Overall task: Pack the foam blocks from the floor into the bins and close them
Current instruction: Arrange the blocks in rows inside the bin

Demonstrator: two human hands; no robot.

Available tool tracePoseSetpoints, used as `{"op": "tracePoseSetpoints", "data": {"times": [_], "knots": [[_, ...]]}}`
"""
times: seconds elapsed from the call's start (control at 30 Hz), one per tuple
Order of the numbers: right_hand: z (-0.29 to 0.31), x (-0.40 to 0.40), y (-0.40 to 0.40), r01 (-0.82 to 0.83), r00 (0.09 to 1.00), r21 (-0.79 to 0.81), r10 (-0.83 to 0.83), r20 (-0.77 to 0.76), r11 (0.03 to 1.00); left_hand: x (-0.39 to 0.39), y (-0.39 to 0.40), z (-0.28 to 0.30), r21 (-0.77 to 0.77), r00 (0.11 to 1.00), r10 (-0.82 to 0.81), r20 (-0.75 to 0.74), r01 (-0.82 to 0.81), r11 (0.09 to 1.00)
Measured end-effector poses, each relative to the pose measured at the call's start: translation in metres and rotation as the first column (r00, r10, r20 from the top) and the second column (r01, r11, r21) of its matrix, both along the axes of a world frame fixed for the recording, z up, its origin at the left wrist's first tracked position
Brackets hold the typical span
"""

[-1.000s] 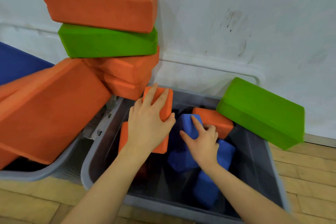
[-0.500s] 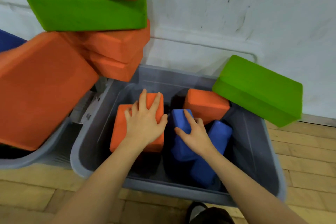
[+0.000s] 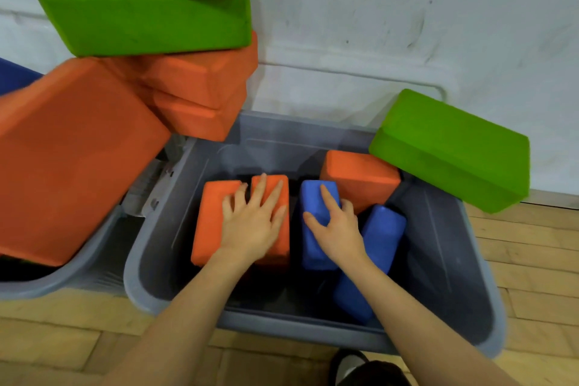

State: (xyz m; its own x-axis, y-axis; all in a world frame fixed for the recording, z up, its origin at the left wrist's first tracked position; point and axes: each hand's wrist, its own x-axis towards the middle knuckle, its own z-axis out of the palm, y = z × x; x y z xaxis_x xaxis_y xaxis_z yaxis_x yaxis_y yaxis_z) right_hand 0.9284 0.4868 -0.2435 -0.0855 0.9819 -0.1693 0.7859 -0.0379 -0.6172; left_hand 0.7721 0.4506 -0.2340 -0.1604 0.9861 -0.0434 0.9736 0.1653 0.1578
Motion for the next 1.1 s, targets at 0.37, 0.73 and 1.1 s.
{"op": "tracePoseSetpoints", "data": {"times": [0.37, 0.73, 1.1], "knots": [[-0.001, -0.003, -0.011, -0.077, 0.997, 0.031, 0.076, 0.014, 0.997, -0.044, -0.024, 0.006, -0.167, 0.967, 0.235, 0.101, -0.216, 0.962], [0.005, -0.031, 0.004, 0.147, 0.977, 0.089, -0.131, -0.17, 0.985, -0.061, 0.009, 0.012, 0.04, 0.941, 0.116, 0.318, -0.136, 0.99], [-0.008, -0.041, 0.022, 0.0, 1.0, 0.197, -0.006, 0.03, 0.98, -0.067, 0.019, -0.006, 0.11, 0.995, 0.067, 0.075, -0.075, 0.991]]}}
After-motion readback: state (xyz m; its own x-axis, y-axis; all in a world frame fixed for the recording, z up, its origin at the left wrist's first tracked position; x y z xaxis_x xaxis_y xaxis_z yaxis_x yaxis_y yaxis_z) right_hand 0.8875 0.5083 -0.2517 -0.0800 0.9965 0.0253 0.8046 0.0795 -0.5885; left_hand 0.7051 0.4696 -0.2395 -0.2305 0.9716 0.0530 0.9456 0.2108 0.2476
